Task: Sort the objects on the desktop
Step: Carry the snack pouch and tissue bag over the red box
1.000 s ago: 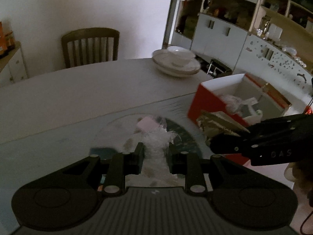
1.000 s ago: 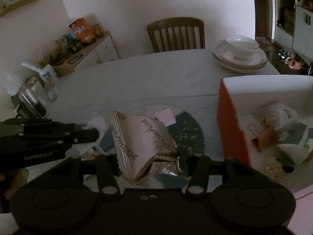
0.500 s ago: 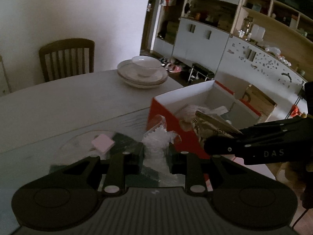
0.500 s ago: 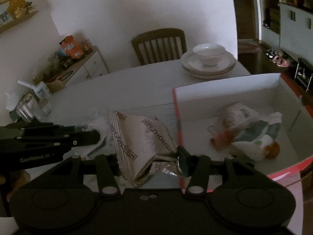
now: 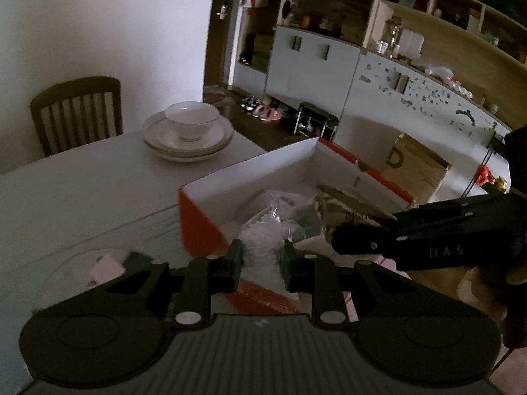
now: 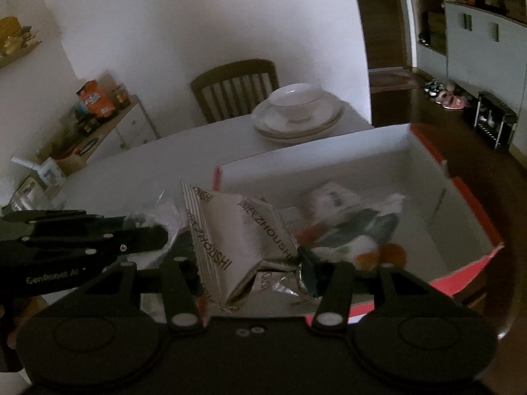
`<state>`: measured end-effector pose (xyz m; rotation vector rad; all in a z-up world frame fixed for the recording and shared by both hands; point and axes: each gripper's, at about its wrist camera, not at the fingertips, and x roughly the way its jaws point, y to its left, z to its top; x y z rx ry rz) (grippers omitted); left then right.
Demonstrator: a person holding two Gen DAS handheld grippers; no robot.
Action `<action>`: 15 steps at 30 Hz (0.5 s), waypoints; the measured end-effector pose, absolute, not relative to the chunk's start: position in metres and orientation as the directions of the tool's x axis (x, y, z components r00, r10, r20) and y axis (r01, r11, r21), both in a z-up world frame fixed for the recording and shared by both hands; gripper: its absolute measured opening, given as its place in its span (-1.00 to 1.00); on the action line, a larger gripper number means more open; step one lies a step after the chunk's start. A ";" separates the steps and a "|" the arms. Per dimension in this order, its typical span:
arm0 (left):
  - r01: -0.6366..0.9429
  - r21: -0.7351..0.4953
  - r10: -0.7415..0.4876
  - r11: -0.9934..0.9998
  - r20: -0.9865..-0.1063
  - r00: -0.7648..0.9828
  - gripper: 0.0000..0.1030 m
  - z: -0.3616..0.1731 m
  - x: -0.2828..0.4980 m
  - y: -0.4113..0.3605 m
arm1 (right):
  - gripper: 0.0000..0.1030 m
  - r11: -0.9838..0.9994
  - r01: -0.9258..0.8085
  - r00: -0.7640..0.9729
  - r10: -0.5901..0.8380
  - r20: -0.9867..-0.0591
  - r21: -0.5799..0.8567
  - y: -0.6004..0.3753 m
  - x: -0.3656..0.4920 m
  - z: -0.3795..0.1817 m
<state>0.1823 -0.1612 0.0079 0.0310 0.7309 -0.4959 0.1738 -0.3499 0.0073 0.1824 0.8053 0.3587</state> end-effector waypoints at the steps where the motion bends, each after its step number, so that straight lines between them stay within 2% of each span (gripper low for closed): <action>1: 0.448 -0.142 -0.425 0.883 -0.648 0.632 -0.55 0.007 0.185 -0.167 | 0.00 0.927 -0.237 0.642 0.375 -0.669 0.292 -0.356 0.175 0.007; 15: 0.470 -0.106 -0.401 0.876 -0.702 0.588 -0.55 -0.017 0.219 -0.229 | 0.00 0.963 -0.108 0.688 0.253 -0.680 0.248 -0.432 0.202 -0.007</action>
